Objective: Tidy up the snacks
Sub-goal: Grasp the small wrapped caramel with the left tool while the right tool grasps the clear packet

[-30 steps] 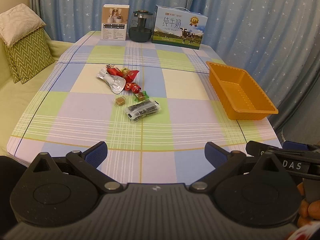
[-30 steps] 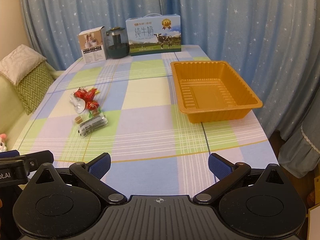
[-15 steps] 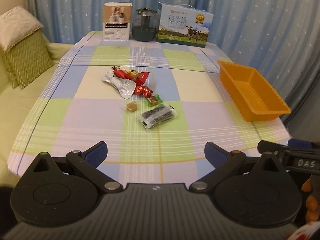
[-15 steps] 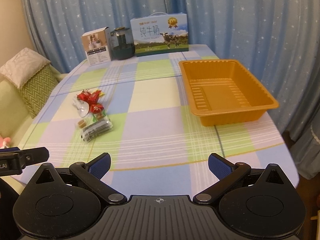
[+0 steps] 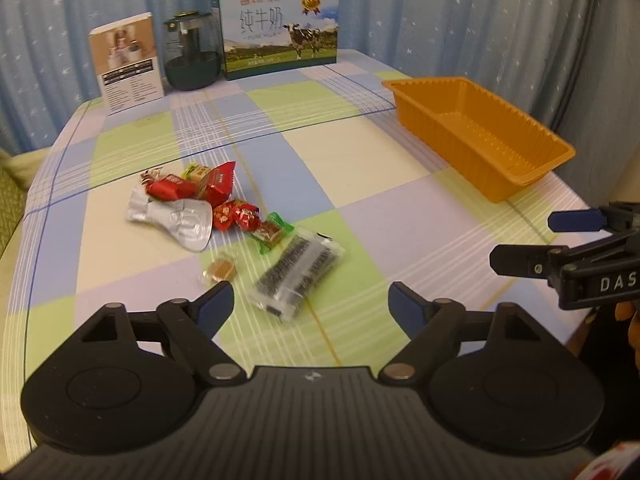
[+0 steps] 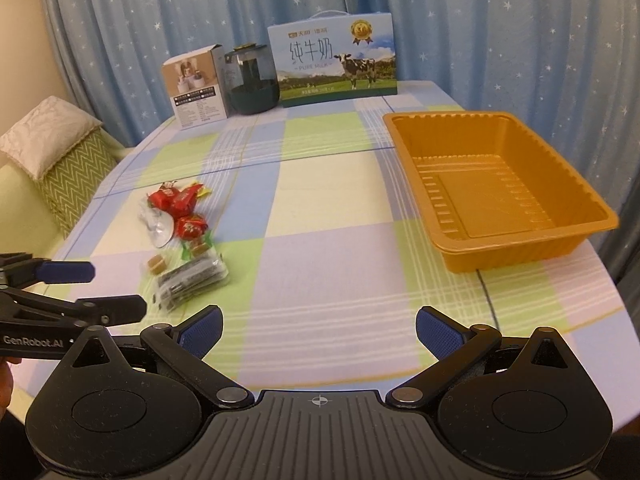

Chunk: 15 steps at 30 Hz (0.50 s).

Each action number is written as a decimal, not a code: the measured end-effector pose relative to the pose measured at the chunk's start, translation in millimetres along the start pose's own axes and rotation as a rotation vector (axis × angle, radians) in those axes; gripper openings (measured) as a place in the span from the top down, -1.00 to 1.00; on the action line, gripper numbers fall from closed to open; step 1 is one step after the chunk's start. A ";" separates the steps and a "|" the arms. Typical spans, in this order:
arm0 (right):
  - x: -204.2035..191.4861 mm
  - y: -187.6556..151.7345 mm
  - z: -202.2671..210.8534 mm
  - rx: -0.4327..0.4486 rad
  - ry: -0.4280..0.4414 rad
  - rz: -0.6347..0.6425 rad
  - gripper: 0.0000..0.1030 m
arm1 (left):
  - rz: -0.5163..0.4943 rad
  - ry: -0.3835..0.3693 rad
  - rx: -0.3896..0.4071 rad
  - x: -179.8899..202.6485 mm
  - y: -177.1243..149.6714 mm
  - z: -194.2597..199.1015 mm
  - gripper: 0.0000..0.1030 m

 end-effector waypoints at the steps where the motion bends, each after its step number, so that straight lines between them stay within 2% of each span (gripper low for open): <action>1: 0.3 1.2 -6.2 -0.003 0.006 -0.006 -0.99 | -0.001 0.003 -0.007 -5.0 0.2 -6.7 -0.55; 5: -3.1 4.5 -27.0 -0.016 0.019 -0.007 -0.96 | 0.012 0.023 -0.023 -31.4 -0.7 -24.3 -0.45; 8: -7.8 6.0 -41.7 -0.029 0.033 -0.009 -0.84 | 0.013 0.041 -0.036 -53.6 -2.1 -36.4 -0.40; 11: -13.5 6.7 -53.7 -0.040 0.039 0.003 -0.78 | 0.001 0.050 -0.057 -69.6 -5.7 -50.2 -0.19; 12: -15.6 6.7 -57.2 -0.043 0.043 0.006 -0.75 | -0.008 0.044 -0.063 -72.2 -7.4 -54.7 -0.06; 15: -23.4 5.6 -66.7 -0.053 0.048 0.033 -0.72 | -0.060 0.017 -0.075 -72.2 -9.7 -67.0 0.07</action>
Point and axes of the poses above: each gripper's, at about its wrist camera, not at the fingertips, and z roughly against the way its jaws point, x to its right, y to its top, the point moved 6 cm from there along -z, roughly the way its jaws point, and after that the axes turned 10 degrees about -z, right-handed, at the moved point
